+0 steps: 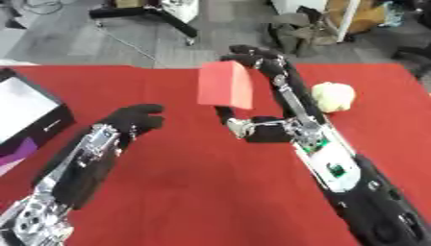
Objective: Pick up the objects with one hand, pass them to the other hand, and then place them into the box on the other side of the table.
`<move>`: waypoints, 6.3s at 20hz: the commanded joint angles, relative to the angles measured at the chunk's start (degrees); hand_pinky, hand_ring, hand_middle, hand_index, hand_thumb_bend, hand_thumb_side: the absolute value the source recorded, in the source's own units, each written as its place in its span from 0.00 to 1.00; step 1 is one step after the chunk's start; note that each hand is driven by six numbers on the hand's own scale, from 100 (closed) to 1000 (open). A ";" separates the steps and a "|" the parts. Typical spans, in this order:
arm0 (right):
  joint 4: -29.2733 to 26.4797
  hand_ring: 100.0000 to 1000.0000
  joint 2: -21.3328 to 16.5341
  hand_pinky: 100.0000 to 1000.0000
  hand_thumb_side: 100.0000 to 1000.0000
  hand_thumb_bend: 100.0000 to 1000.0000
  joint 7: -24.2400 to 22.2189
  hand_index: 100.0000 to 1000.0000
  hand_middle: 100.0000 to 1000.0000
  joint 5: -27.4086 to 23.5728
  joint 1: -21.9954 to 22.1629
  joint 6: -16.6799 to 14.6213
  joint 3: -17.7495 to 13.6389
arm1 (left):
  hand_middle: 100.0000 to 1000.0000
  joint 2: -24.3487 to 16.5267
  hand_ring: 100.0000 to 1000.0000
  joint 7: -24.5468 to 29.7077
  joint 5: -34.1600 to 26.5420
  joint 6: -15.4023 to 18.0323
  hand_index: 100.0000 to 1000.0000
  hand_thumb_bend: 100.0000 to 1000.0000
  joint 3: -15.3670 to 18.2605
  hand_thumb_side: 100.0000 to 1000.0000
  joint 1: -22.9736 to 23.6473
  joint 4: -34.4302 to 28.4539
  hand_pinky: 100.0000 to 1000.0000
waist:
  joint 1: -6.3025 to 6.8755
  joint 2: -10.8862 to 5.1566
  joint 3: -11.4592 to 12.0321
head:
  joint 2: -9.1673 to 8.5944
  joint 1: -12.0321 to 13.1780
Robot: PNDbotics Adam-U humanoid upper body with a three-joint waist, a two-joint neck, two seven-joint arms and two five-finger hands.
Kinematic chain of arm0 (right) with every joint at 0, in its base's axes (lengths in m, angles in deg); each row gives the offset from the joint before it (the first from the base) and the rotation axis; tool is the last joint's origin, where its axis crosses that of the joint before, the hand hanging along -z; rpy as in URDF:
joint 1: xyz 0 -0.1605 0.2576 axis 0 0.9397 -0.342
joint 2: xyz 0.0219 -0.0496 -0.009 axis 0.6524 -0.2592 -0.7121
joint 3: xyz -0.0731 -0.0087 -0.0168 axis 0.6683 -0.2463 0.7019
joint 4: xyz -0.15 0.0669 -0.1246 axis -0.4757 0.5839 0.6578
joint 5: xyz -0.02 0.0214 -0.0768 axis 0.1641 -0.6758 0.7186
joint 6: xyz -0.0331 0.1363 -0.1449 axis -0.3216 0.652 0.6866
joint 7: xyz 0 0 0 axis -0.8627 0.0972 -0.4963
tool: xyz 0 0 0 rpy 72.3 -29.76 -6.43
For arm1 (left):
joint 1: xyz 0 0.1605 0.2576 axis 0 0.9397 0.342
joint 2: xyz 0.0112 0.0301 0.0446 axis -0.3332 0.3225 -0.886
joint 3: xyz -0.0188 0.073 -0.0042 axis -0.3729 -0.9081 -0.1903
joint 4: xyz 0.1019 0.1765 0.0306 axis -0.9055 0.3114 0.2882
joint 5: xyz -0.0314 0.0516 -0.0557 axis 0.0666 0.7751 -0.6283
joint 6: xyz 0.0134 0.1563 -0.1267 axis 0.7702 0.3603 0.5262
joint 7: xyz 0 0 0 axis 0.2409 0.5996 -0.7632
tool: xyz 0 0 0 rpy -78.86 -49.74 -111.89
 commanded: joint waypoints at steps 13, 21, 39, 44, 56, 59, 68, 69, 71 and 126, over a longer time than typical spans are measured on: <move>-19.84 0.59 -1.33 0.83 0.07 0.05 -13.49 0.70 0.37 -9.36 0.31 9.77 3.59 | 0.87 0.73 0.88 3.87 -13.40 2.10 0.64 0.35 -5.01 0.87 -3.10 -0.89 1.00 | -0.20 -0.66 -0.46 | 0.59 0.39; -19.88 0.59 -1.39 0.83 0.07 0.04 -15.17 0.70 0.37 -11.12 0.31 10.08 3.33 | 0.89 0.41 0.90 4.16 -16.47 3.69 0.65 0.44 -5.45 0.88 -2.25 -0.89 1.00 | -0.16 -0.54 -0.78 | 0.58 0.14; -19.89 0.61 -1.35 0.85 0.10 0.01 -17.07 0.70 0.36 -9.98 2.00 11.48 4.15 | 0.91 0.62 0.90 -1.39 -26.87 8.96 0.67 0.46 -4.75 0.77 -2.00 -0.89 1.00 | -0.34 -0.47 -1.06 | 0.25 -0.59; -19.89 0.61 -1.40 0.85 0.10 0.00 -17.83 0.70 0.36 -9.20 2.27 11.76 4.77 | 0.91 0.82 0.90 -2.42 -28.52 9.67 0.67 0.46 -4.62 0.77 -2.45 -0.89 1.00 | -0.35 -0.47 -1.01 | 0.32 -0.89; -18.30 0.60 -1.03 0.87 0.12 0.00 -18.24 0.70 0.35 -9.29 2.72 12.74 5.14 | 0.90 1.37 0.89 -0.64 -29.11 10.87 0.67 0.48 -5.42 0.78 -2.19 -0.89 1.00 | -0.42 -0.46 -0.97 | 0.71 -1.70; -17.46 0.60 -0.84 0.88 0.13 0.00 -18.42 0.69 0.34 -9.91 2.87 13.30 5.30 | 0.89 1.63 0.89 -0.03 -29.50 11.74 0.68 0.49 -5.51 0.77 -2.24 -0.89 1.00 | -0.43 -0.44 -0.93 | 0.82 -2.09; -15.32 0.59 -0.47 0.90 0.16 0.00 -19.51 0.69 0.33 -12.59 3.13 15.33 5.52 | 0.88 2.17 0.88 2.56 -29.78 13.97 0.68 0.46 -5.63 0.74 -2.23 -0.89 1.00 | -0.39 -0.42 -0.87 | 1.22 -3.03; -15.30 0.59 -0.46 0.90 0.16 0.00 -19.61 0.69 0.33 -12.74 3.11 15.41 5.51 | 0.87 2.17 0.87 2.95 -29.62 14.04 0.68 0.43 -5.64 0.72 -2.23 -0.89 1.00 | -0.38 -0.42 -0.87 | 1.24 -3.11; -15.33 0.59 -0.49 0.90 0.16 0.00 -19.73 0.69 0.33 -12.88 3.06 15.49 5.48 | 0.86 2.20 0.86 3.54 -29.38 14.03 0.67 0.39 -5.66 0.69 -2.28 -0.89 1.00 | -0.38 -0.44 -0.85 | 1.26 -3.24; -17.53 0.80 2.34 0.96 0.34 0.44 0.95 1.00 0.86 -1.95 6.08 20.50 -4.51 | 0.45 -5.56 0.57 -13.58 -22.86 9.82 0.32 0.00 0.04 0.52 2.72 -0.89 0.97 | 0.17 -0.68 -1.87 | -2.12 8.49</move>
